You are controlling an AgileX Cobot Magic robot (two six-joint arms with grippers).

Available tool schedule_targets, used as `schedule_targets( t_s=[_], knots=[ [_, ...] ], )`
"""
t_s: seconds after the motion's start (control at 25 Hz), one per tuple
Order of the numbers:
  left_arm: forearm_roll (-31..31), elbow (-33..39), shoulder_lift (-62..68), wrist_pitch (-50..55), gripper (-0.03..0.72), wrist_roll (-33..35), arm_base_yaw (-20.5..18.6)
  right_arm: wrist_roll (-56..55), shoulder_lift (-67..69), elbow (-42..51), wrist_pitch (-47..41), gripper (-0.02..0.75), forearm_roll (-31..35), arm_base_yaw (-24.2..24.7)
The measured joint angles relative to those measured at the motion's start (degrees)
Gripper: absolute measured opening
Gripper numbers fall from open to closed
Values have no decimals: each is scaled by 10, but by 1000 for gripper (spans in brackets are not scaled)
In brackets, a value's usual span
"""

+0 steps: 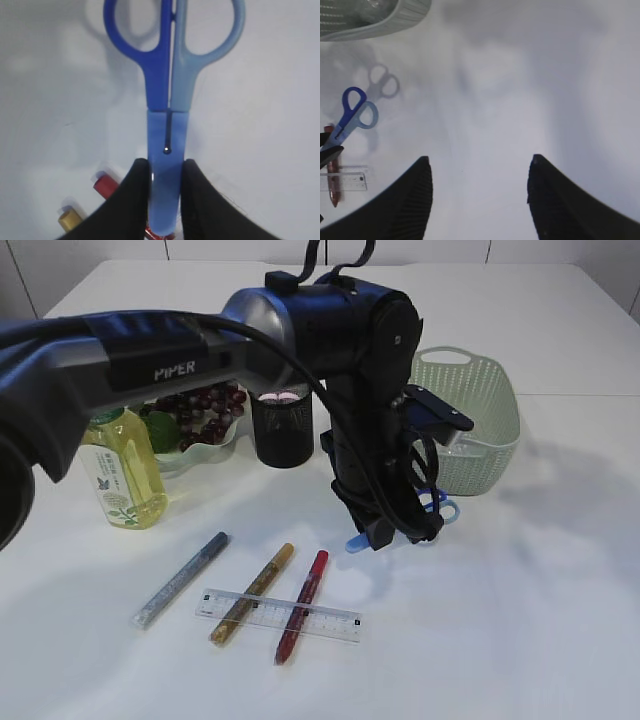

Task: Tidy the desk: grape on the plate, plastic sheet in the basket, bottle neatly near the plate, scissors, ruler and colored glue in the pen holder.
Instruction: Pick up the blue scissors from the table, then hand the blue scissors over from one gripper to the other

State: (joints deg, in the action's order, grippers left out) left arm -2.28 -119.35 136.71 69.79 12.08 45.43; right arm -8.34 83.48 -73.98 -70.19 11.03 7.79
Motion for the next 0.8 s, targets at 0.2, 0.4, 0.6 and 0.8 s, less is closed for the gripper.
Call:
schedule_targets(
  t_s=[0.2, 0.4, 0.6, 0.8],
  knots=[
    [0, 0, -16, 1, 125, 0, 0, 43, 0, 0, 27, 475, 51, 0],
    [0, 0, -35, 3, 125, -3, 0, 88, 0, 0, 51, 475, 91, 0],
    [6, 0, -50, 3, 125, -7, -1, 121, 0, 0, 78, 475, 124, 0],
    [8, 0, -65, 5, 125, -11, -3, 160, 0, 0, 100, 475, 163, 0]
  ],
)
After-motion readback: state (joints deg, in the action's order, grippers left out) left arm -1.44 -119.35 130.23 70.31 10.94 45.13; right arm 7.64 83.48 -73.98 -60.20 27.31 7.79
